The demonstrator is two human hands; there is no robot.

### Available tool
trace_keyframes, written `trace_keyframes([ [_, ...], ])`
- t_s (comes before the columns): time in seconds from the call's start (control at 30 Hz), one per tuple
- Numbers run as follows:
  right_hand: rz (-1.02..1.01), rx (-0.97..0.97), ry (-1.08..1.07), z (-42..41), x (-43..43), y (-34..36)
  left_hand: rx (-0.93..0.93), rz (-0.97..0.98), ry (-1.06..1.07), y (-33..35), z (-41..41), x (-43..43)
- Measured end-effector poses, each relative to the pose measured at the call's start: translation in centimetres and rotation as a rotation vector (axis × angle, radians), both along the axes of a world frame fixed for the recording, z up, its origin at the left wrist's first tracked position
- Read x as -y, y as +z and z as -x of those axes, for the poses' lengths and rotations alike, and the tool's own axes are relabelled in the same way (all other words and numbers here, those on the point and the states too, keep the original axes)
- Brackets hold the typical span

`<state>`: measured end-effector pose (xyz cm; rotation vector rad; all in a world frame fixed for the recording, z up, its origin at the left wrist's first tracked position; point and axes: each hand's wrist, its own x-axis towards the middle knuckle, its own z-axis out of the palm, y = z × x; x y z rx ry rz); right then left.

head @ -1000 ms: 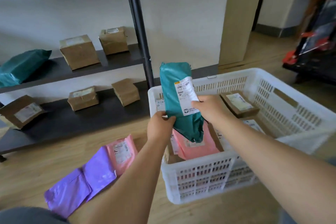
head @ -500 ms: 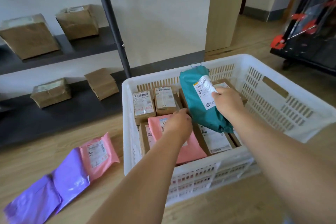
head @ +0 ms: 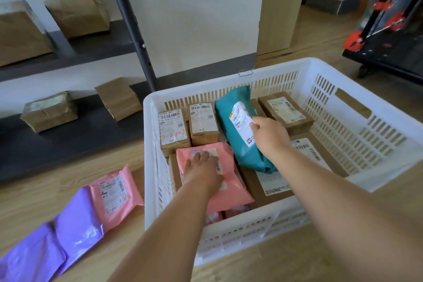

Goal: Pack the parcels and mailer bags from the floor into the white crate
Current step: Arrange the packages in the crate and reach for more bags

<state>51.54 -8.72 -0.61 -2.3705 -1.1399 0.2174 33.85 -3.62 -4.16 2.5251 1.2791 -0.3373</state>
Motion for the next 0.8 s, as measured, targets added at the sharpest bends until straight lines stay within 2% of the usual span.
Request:
trace_keyframes([
  [0.17, 0.175, 0.09, 0.083, 1.7, -1.2, -1.2, 0.036, 0.011, 0.004, -0.4, 0.2, -0.2],
  [0.4, 0.331, 0.044, 0.144, 1.3, -1.6, -1.7, -0.005, 0.051, -0.02, -1.2, -0.1, -0.6],
  [0.57, 0.356, 0.065, 0.121, 1.5, -1.9, -2.0, 0.015, 0.053, -0.012, -0.8, -0.2, -0.4],
  [0.7, 0.321, 0.026, 0.086, 1.9, -1.7, -1.9, 0.175, 0.08, 0.084, 0.7, 0.5, -0.4],
  [0.8, 0.243, 0.004, 0.006, 3.0, -1.3, -1.2, 0.266, 0.006, 0.123, 1.9, 1.9, -0.6],
])
